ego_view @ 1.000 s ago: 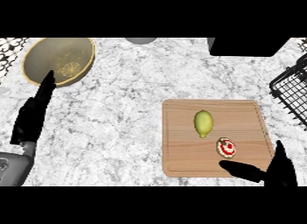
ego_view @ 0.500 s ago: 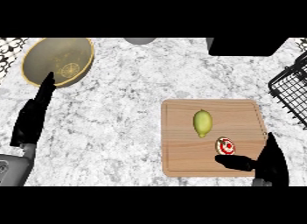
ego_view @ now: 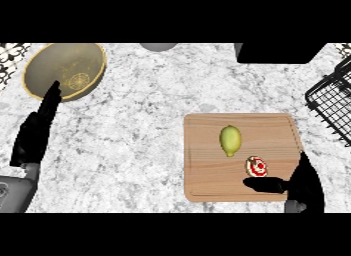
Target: Pick the cupcake from the cutting board and place it in the tiered basket
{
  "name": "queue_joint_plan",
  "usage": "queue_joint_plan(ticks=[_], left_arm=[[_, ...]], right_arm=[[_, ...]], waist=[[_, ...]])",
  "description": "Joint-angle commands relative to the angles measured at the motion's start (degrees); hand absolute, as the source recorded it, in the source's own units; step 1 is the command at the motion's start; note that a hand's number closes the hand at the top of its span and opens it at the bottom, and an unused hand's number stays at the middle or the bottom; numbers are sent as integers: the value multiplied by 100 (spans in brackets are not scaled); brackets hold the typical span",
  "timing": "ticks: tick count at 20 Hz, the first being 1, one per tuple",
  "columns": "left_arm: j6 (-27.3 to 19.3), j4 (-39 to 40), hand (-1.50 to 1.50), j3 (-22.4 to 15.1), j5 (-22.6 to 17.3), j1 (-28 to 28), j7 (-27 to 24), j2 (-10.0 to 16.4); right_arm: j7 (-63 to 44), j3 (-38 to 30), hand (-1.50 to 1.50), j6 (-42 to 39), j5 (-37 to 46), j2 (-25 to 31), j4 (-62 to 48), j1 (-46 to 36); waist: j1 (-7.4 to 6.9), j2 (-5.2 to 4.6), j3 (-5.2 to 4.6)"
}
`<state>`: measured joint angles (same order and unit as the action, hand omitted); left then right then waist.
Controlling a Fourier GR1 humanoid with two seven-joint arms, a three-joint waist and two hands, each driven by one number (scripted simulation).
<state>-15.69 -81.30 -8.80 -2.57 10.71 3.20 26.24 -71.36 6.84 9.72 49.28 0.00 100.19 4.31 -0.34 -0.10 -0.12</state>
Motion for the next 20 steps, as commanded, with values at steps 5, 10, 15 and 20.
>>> queue_joint_plan(ticks=[5,10,15,20], left_arm=[[-40,-110,0,2,102,-307,-145,-137],[-22,74,0,85,191,-4,28,-121],[79,-81,0,115,130,-231,-130,-171],[67,200,0,59,235,32,-41,-399]], right_arm=[[-1385,179,-150,310,-185,0,-360,-376],[-1384,235,-150,452,-406,0,-741,-604],[-1373,217,-150,746,-842,0,-1302,-898],[-876,400,150,-288,-823,4,-1574,-1171]], waist=[[-14,12,6],[26,-2,6],[-52,6,13],[21,0,7]])
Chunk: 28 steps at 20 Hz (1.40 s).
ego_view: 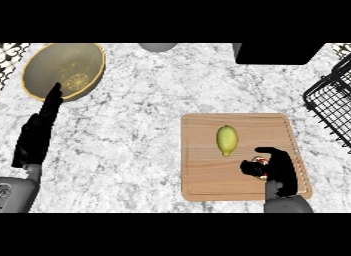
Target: Pick the cupcake from the cutting board and place it in the tiered basket
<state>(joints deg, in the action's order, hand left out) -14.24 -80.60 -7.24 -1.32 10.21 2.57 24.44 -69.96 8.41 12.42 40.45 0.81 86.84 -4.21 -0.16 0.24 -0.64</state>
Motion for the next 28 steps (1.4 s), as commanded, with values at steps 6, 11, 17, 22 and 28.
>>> queue_joint_plan(ticks=[6,11,17,22,28], left_arm=[[-30,-302,0,-21,149,-108,215,-133],[196,68,0,107,120,-49,-126,-66],[214,-127,0,-173,219,360,54,-245],[146,-55,0,-148,272,396,117,-284],[352,67,0,5,147,309,-15,-138]], right_arm=[[-1248,261,150,151,35,-75,-127,-481],[-789,-462,150,326,438,-78,-1498,-2006],[-58,-1345,150,-93,734,899,-3187,-3905],[222,-1557,150,1192,1577,1099,-3855,-4780],[-67,-1400,150,1750,3025,1469,-4282,-5570]], waist=[[-24,-12,64],[-141,-77,61],[-536,-243,68],[-520,-218,67],[-389,-135,50]])
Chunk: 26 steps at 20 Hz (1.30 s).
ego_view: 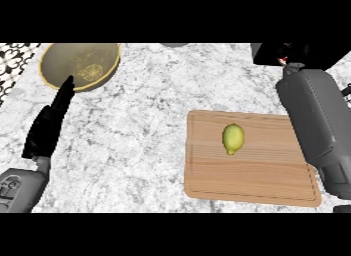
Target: Pick the cupcake from the cutting board and place it in the tiered basket
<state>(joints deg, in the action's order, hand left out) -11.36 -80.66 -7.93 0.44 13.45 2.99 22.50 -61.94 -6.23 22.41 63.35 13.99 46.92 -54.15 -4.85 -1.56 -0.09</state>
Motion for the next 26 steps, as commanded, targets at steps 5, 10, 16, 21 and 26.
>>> queue_joint_plan(ticks=[5,10,16,21,26], left_arm=[[-82,-4,0,78,79,-148,15,17],[-105,7,0,133,67,-256,-125,-72],[182,-97,0,460,-111,-302,0,214],[13,178,0,375,164,-149,-163,-49],[-20,16,0,369,162,-221,13,-143]], right_arm=[[-1235,-56,150,677,1574,424,-798,-1307],[-1326,-126,150,-379,2095,845,-1423,-1977],[-580,-736,150,-97,1637,1102,-1762,-2193],[-293,-751,150,-164,1754,1243,-2196,-2244],[79,-633,150,-557,1987,1872,-2493,-1922]], waist=[[124,89,0],[245,110,-4],[302,113,8],[349,104,6],[401,124,6]])
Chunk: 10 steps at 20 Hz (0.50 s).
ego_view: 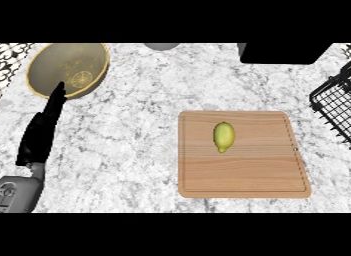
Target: Pick the cupcake from the cutting board and place it in the tiered basket
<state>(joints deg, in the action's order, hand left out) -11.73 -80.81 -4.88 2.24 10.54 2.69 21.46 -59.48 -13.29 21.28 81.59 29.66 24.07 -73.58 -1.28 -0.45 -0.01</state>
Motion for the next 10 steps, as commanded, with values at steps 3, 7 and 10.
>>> queue_joint_plan(ticks=[3,7,10], left_arm=[[28,-233,0,-22,51,-87,104,1],[5,54,0,64,137,116,37,-30],[147,-179,0,118,72,-224,47,-13]], right_arm=[[-205,214,150,-974,464,763,-623,-137],[-223,292,150,-1102,590,917,-721,82],[-122,266,150,-994,493,838,-448,408]], waist=[[-44,0,-1],[46,7,-1],[61,39,1]])
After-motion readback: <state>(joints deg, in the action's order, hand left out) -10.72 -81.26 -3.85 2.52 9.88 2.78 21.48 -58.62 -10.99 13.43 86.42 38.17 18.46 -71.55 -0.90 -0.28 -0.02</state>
